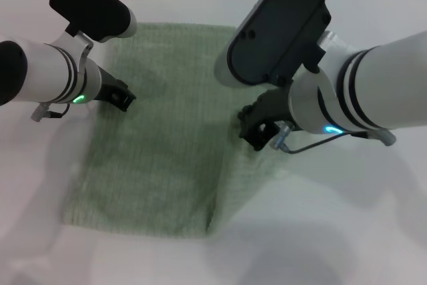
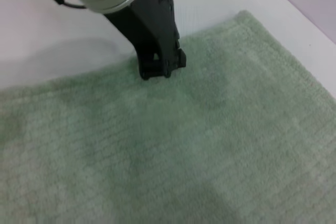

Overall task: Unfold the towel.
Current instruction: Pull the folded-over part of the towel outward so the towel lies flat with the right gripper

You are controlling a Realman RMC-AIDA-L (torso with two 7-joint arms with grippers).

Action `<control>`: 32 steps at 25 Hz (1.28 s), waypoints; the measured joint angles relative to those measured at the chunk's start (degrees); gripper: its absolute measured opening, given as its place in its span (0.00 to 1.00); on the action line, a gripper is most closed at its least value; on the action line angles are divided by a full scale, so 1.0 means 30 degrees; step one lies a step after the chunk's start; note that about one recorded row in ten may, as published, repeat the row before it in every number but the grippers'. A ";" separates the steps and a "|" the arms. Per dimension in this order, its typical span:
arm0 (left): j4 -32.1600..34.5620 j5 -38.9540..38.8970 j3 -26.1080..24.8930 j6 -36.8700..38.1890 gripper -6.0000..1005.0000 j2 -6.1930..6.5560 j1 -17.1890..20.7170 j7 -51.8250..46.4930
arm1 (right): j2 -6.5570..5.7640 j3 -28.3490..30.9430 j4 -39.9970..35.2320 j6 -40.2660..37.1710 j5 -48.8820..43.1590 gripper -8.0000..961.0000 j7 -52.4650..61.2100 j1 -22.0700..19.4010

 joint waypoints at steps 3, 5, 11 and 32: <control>0.0084 0.0000 0.0000 0.0000 0.00 -0.0001 0.0000 0.0000 | -0.0005 -0.0022 0.0462 0.0467 -0.0115 0.01 -0.0002 -0.0065; 0.0127 0.0001 0.0000 -0.0001 0.00 -0.0001 0.0000 0.0001 | -0.0015 -0.0027 0.0911 0.0815 -0.0213 0.01 -0.0034 -0.0172; 0.0221 0.0001 0.0000 0.0002 0.00 -0.0032 -0.0073 0.0001 | -0.0035 -0.0203 0.2578 0.2098 -0.1136 0.01 -0.0050 -0.0644; 0.0243 0.0001 0.0000 -0.0147 0.00 -0.0029 -0.0208 0.0001 | -0.0039 -0.1164 0.4418 0.6765 -0.1642 0.01 -0.0118 -0.0345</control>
